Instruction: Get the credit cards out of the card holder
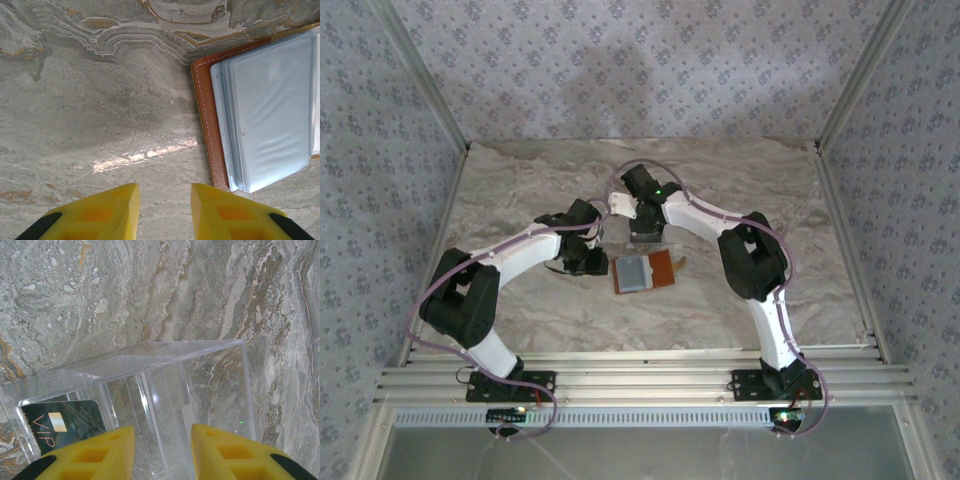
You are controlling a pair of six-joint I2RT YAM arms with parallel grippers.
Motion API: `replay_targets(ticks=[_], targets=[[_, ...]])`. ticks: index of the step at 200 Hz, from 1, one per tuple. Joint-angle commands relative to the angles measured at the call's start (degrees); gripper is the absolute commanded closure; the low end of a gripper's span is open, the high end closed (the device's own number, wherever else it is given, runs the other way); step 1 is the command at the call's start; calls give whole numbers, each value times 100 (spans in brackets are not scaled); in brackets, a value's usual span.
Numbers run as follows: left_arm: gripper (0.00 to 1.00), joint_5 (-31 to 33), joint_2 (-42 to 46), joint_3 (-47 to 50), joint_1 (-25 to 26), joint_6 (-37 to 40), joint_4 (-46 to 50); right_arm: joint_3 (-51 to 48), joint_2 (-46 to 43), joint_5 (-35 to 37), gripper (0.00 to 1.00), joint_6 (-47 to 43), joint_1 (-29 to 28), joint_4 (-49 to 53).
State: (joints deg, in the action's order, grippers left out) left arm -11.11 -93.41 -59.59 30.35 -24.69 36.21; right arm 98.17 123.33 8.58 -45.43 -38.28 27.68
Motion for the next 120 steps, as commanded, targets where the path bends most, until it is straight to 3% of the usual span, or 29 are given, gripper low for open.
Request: replay_targets(ticks=[1, 29, 50, 91, 120], targets=[[67, -135, 75, -38, -34, -5, 71, 71, -139, 169, 63, 64, -47, 8], [67, -239, 3, -103, -22, 16, 32, 105, -573, 156, 62, 531, -57, 129], [67, -370, -130, -236, 1, 34, 20, 110, -865, 39, 60, 1365, -32, 354], [67, -550, -370, -429, 52, -1, -74, -596, -1589, -449, 60, 3924, 61, 365], [67, -703, -506, -533, 82, -11, -167, -1223, -1936, -1457, 65, 5557, 115, 542]])
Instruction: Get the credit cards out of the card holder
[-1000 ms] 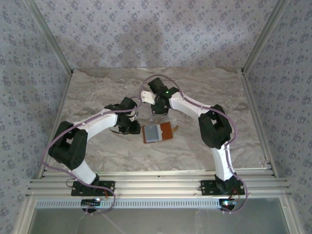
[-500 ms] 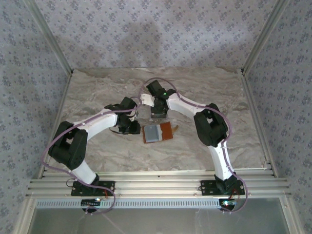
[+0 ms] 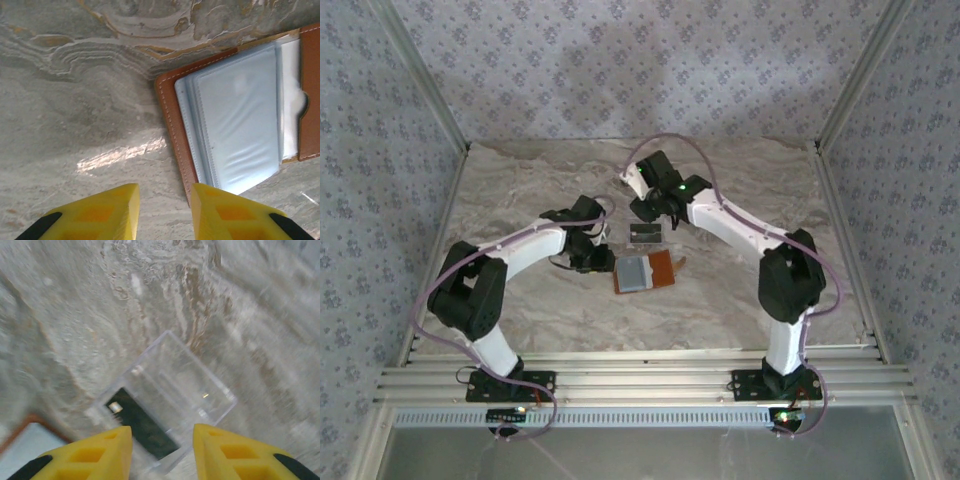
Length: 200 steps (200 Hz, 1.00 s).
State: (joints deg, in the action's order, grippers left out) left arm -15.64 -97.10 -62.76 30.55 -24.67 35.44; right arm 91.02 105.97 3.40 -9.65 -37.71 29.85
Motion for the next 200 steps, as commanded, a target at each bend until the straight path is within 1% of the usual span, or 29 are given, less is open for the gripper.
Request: replay_targets(ticks=[1, 11, 25, 37, 51, 67, 74, 98, 111, 126, 133, 137, 150, 191, 200], targets=[[67, -257, -139, -217, 60, -13, -95, -529, -205, -978, 66, 2043, 56, 327], [67, -307, -205, -247, 70, -12, -128, -744, -259, -1228, 67, 2453, 24, 418], [67, -378, -293, -280, 87, -21, -202, -1026, -305, -1305, 68, 2895, -32, 718], [67, -429, -359, -289, 102, -50, -262, -1485, -394, -1426, 68, 3111, -80, 560], [67, -490, -405, -295, 118, -80, -333, -1932, -455, -1351, 68, 3387, -121, 347], [67, -495, -406, -296, 130, -106, -387, -2219, -455, -1448, 68, 3625, -187, 121], [67, -485, -391, -291, 133, -104, -394, -2519, -459, -1402, 68, 3723, -242, 50], [67, -412, -272, -232, 128, -143, -402, -2703, -479, -1141, 68, 3920, -423, 35], [68, -346, -188, -187, 127, -153, -387, -2634, -507, -904, 68, 3971, -525, 176], [68, -278, -83, -150, 107, -144, -359, -2401, -543, -475, 67, 3998, -679, 431], [68, -248, -29, -124, 81, -144, -333, -2318, -550, -304, 66, 4021, -750, 713], [68, -224, 7, -110, 68, -137, -323, -2068, -538, -178, 66, 4059, -797, 840], [68, -169, 124, -33, 7, -135, -310, -1781, -478, 97, 63, 4133, -924, 1112], [68, -114, 503, 330, -313, -160, -380, -855, 79, 204, 61, 4524, -1227, 1429], [68, -115, 590, 419, -381, -161, -395, -604, 263, 255, 60, 4779, -1282, 1556]])
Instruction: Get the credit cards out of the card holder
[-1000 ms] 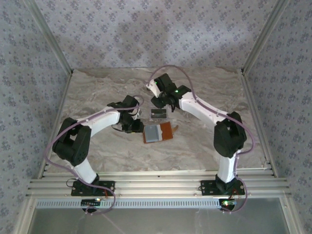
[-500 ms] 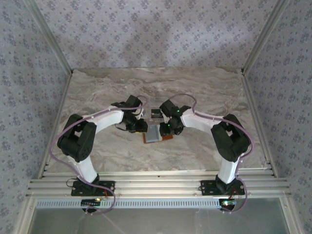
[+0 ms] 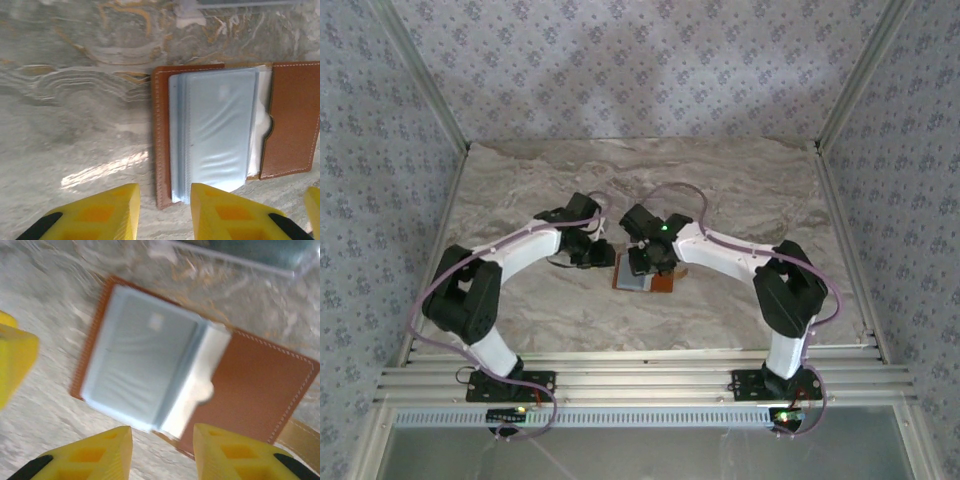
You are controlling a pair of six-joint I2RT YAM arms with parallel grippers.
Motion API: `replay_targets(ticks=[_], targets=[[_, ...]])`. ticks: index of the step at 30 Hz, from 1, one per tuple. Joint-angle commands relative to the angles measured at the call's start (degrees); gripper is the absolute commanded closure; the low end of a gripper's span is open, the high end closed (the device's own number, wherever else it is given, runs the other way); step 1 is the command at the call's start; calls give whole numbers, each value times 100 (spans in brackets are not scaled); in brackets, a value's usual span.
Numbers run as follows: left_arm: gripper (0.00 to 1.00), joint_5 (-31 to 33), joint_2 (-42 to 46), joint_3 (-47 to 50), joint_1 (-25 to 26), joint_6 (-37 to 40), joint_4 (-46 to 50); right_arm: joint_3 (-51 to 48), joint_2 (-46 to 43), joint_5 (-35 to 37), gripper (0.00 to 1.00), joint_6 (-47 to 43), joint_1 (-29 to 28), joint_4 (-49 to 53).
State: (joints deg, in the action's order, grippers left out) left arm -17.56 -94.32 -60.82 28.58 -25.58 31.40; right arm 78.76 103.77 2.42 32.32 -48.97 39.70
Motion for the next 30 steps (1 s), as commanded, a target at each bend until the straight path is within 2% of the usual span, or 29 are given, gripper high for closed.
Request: replay_targets(ticks=[1, 9, 21, 26, 30], targets=[[68, 82, 324, 235, -194, -70, 3, 657, 503, 359, 60, 600, -161, 589], [67, 2, 659, 665, -526, 24, -20, 1649, 1421, 413, 60, 907, -313, 791], [67, -108, 767, 824, -686, 80, -70, 1932, 2193, 524, 56, 981, -317, 1074], [67, -111, 764, 830, -696, 54, -83, 1808, 2273, 486, 64, 979, -339, 980], [67, -120, 758, 829, -696, 36, -80, 1719, 2172, 482, 75, 1005, -371, 918]])
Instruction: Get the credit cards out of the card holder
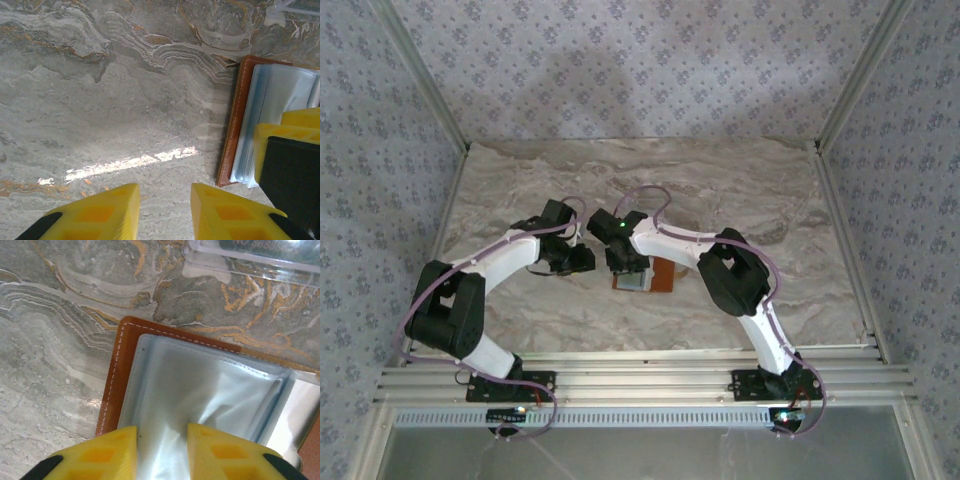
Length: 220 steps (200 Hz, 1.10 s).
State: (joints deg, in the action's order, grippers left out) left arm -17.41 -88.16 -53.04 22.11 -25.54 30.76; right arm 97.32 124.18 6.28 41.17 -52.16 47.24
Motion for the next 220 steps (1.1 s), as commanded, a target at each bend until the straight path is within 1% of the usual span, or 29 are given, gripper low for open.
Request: replay_targets(ticks=[1, 31, 59, 88, 121, 177, 199, 211, 220], targets=[[67, -148, 139, 48, -49, 23, -18, -188, 70, 95, 79, 120, -57, 137], [67, -190, 160, 73, -49, -17, -36, -274, -175, 120, 87, 130, -133, 37], [67, -264, 161, 31, -1, -38, -23, -288, -412, 68, 93, 137, -246, 2], [68, -263, 172, -7, 145, -99, -2, -342, -656, 68, 96, 43, -387, -13], [68, -276, 133, -17, 322, -236, -100, -630, -926, -187, 98, -12, -400, -125], [69, -378, -159, -66, 736, -551, -375, -1559, -1501, -608, 96, 157, -236, -872], [70, -344, -287, -28, 815, -605, -437, -1823, -1638, -595, 88, 204, -181, -955], [71, -309, -310, 3, 817, -619, -439, -1874, -1690, -463, 82, 215, -172, -843], [71, -285, -308, 2, 813, -610, -417, -1891, -1724, -322, 80, 224, -181, -727]])
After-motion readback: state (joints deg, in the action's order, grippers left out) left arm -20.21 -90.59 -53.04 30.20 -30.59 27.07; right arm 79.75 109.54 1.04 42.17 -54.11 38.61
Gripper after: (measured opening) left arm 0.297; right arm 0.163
